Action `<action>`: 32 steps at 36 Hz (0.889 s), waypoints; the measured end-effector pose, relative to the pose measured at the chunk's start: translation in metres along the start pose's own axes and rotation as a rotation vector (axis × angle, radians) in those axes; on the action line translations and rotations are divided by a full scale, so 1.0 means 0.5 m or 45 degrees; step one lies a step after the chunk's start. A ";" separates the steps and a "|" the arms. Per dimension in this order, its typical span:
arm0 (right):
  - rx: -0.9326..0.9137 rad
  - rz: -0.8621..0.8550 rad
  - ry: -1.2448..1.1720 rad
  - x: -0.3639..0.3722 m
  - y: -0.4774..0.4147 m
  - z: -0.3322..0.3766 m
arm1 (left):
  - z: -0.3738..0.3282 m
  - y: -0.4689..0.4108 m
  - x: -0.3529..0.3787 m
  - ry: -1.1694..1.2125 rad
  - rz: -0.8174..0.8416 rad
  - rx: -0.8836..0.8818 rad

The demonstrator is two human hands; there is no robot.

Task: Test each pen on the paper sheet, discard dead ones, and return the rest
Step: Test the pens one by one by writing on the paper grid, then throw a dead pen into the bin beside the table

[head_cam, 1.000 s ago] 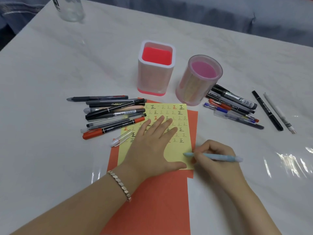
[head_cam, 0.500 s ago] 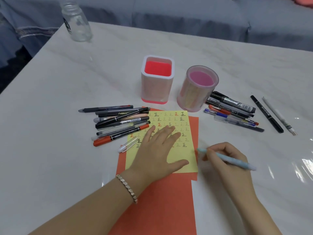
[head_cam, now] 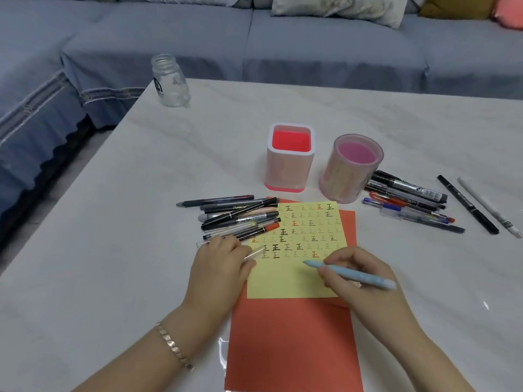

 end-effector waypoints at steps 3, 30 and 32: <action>-0.032 0.080 -0.021 0.018 0.000 0.022 | -0.006 -0.001 0.001 0.074 0.005 -0.013; -0.227 0.053 -0.286 -0.017 0.023 0.085 | -0.111 0.014 -0.107 1.014 0.068 0.204; -0.250 0.077 -0.262 -0.001 0.017 0.102 | -0.125 0.016 -0.116 0.933 0.091 0.312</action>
Point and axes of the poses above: each hand's wrist, its own y-axis away from the middle knuckle, its own x-axis out of the palm, z = x × y, the point moved 10 cm from there along -y, towards the middle knuckle, and after that the axes turned 15 degrees about z, right-handed, at the moved point
